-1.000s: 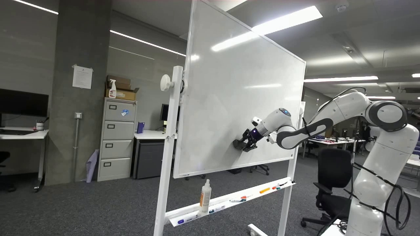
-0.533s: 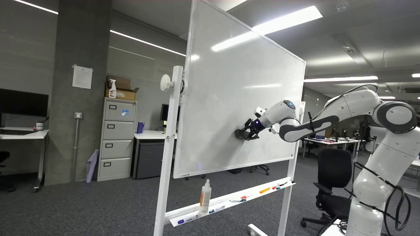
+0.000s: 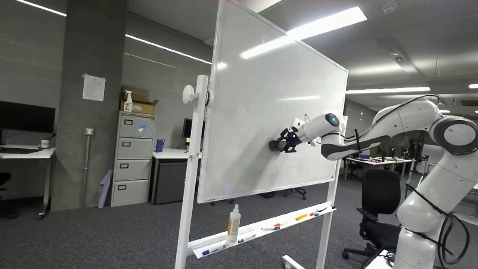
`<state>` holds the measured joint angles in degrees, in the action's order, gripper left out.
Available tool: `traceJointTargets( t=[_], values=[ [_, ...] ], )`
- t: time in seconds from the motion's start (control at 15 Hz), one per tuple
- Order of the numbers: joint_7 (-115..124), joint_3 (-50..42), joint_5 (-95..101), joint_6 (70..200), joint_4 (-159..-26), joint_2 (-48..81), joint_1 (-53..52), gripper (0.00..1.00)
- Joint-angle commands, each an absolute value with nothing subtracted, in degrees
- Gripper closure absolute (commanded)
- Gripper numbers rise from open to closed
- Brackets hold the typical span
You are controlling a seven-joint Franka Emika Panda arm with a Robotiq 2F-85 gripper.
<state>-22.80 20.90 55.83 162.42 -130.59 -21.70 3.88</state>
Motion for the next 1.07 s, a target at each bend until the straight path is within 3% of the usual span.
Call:
traceJointTargets(
  t=[0.0, 0.2, 0.27, 0.53, 0.6, 1.0],
  values=[
    [-12.8, 26.41, 67.57, 160.8, -130.29, -23.32, 10.05, 0.7],
    [-1.05, 29.41, 78.31, 161.47, -130.91, -25.21, 13.43, 0.7],
    [-6.72, 27.51, 73.24, 162.23, -130.66, -22.76, 10.6, 0.45],
    [-2.95, 28.9, 76.26, 162.23, -130.76, -23.42, 12.13, 0.45],
    [-2.95, 28.9, 76.26, 162.23, -130.76, -23.47, 12.14, 0.7],
    [-0.44, 31.85, 79.5, 162.61, -129.62, -18.06, 13.13, 0.7]
  ],
)
